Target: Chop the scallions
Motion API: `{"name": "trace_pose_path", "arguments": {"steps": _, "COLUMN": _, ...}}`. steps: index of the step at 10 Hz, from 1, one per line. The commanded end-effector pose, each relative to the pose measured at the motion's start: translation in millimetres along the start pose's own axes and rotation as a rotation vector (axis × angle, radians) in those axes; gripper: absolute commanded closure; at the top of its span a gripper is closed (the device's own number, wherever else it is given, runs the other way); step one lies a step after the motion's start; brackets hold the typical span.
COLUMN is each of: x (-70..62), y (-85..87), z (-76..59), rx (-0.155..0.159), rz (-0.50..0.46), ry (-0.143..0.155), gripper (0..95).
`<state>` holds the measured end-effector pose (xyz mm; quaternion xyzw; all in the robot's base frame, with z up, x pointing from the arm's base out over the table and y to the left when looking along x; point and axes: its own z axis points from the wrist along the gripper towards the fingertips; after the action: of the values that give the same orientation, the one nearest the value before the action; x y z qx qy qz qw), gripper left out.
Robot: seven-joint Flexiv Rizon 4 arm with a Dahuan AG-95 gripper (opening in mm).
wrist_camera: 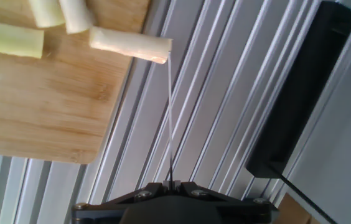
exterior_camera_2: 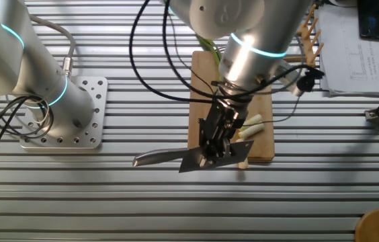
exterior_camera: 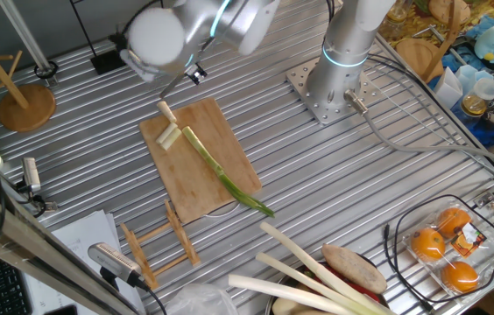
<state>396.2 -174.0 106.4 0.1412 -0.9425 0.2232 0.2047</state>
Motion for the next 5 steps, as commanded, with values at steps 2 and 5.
{"name": "trace_pose_path", "arguments": {"steps": 2, "x": 0.5, "y": -2.0, "z": 6.8, "rx": -0.001, "rz": -0.017, "ry": 0.006, "gripper": 95.0}}
{"name": "trace_pose_path", "arguments": {"steps": 5, "x": 0.3, "y": -2.5, "z": 8.2, "rx": -0.003, "rz": -0.033, "ry": 0.012, "gripper": 95.0}}
